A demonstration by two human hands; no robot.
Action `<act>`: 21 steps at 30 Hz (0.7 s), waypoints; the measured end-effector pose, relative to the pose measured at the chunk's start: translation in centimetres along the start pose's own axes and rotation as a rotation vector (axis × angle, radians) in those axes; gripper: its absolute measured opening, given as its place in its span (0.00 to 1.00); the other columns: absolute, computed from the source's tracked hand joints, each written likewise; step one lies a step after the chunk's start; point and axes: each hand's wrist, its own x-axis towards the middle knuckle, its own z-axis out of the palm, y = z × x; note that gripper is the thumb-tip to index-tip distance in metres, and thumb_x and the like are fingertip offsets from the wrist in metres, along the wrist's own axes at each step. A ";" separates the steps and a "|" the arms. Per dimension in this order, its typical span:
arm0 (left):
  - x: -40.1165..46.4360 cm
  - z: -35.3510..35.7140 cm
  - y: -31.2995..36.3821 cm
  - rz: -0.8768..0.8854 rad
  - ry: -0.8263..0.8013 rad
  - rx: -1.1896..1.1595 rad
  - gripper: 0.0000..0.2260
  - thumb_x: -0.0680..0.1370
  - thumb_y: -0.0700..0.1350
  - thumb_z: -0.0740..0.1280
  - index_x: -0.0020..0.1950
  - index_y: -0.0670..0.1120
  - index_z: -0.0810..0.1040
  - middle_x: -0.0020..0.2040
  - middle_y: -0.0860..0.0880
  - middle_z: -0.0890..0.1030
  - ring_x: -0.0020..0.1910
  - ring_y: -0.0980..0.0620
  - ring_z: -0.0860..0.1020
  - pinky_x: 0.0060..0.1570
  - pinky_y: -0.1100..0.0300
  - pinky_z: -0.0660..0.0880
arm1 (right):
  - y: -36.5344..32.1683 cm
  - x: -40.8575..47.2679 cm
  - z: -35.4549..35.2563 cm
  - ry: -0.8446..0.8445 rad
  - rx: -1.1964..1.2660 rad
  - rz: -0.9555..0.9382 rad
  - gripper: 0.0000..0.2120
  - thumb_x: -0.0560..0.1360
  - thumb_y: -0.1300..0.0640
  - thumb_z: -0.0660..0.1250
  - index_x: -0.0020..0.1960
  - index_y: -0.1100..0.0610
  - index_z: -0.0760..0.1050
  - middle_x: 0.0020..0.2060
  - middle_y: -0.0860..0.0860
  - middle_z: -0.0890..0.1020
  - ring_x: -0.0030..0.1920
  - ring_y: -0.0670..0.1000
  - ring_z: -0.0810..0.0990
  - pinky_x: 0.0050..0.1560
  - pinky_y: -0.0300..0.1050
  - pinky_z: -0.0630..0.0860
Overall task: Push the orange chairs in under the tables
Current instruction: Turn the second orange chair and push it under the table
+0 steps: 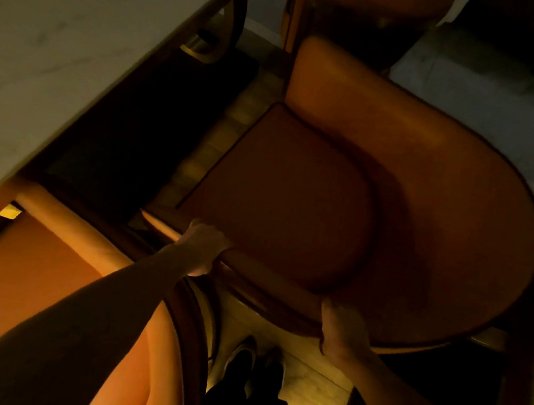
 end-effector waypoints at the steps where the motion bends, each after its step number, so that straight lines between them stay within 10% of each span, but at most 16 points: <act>1: -0.6 -0.2 0.0 -0.004 -0.014 -0.010 0.20 0.73 0.43 0.67 0.65 0.57 0.75 0.60 0.53 0.78 0.59 0.50 0.76 0.60 0.53 0.69 | -0.2 -0.2 0.3 -0.002 -0.011 -0.004 0.25 0.73 0.60 0.70 0.67 0.55 0.66 0.63 0.52 0.75 0.63 0.53 0.73 0.63 0.46 0.70; 21: -6.5 0.3 4.8 -0.156 0.106 0.016 0.41 0.73 0.61 0.67 0.78 0.51 0.50 0.79 0.47 0.52 0.77 0.45 0.45 0.73 0.43 0.37 | 1.7 -7.7 0.7 -0.022 0.143 -0.140 0.39 0.78 0.46 0.61 0.78 0.54 0.40 0.78 0.53 0.44 0.77 0.55 0.42 0.71 0.45 0.40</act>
